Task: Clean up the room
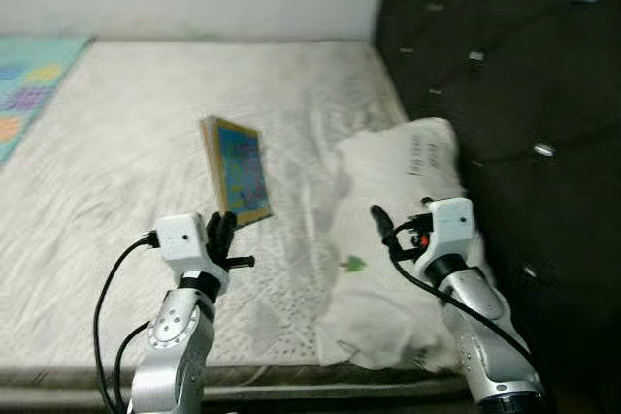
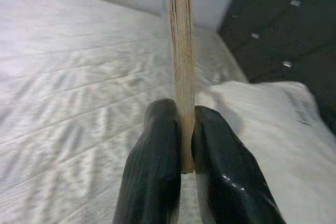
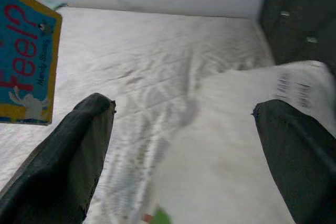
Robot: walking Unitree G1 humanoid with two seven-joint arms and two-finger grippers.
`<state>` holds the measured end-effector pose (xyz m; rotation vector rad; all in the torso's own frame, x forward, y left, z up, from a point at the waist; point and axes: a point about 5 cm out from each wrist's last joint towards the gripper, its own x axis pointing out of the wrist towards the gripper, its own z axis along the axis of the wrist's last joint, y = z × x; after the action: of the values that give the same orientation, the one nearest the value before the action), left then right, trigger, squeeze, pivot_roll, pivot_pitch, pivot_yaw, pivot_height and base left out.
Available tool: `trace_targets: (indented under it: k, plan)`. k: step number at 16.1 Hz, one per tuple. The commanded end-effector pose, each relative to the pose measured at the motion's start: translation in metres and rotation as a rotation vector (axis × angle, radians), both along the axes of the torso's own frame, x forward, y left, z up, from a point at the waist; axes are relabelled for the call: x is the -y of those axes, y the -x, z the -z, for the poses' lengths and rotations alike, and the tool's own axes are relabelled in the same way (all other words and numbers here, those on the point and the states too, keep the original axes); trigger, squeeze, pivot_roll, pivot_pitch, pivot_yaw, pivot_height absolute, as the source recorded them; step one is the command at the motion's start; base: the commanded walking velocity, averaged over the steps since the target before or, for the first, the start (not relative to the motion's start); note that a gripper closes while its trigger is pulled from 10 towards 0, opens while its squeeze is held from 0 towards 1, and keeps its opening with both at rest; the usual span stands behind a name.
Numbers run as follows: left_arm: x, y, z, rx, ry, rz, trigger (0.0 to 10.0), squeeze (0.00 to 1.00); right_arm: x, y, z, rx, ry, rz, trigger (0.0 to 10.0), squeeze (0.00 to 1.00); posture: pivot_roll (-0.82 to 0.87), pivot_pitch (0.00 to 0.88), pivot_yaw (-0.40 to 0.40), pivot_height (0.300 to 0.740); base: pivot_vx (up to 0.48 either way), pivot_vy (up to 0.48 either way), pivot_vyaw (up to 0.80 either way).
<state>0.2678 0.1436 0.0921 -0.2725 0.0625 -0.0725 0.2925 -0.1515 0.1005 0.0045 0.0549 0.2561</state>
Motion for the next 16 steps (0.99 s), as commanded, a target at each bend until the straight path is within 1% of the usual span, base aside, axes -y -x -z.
trace_targets:
  k: [1, 3, 13, 16]
  plan:
    - [-0.0005, -0.0015, -0.0112, 0.050, 0.005, -0.004, 10.0, 0.00, 0.0007, -0.0013, -0.0064, 0.020, -0.006, -0.001, 10.0, 0.00, -0.14, 0.042, -0.004, 0.740, 0.000, 0.480, 0.00]
    - [-0.0005, -0.0016, -0.0114, 0.050, 0.007, -0.007, 10.0, 0.00, 0.0015, -0.0013, -0.0061, 0.017, -0.005, 0.001, 10.0, 0.00, -0.14, 0.042, -0.007, 0.740, 0.000, 0.441, 0.00]
    - [-0.0004, -0.0033, -0.0116, 0.049, 0.001, -0.006, 10.0, 0.00, 0.0029, -0.0022, -0.0060, 0.016, 0.002, 0.007, 10.0, 0.00, -0.15, 0.037, -0.002, 0.740, 0.000, 0.000, 0.00]
    - [0.0001, -0.0036, -0.0113, 0.050, 0.009, -0.004, 10.0, 0.00, 0.0033, -0.0024, -0.0058, 0.016, 0.004, 0.006, 10.0, 0.00, -0.15, 0.033, -0.003, 0.740, 0.000, 0.360, 0.00]
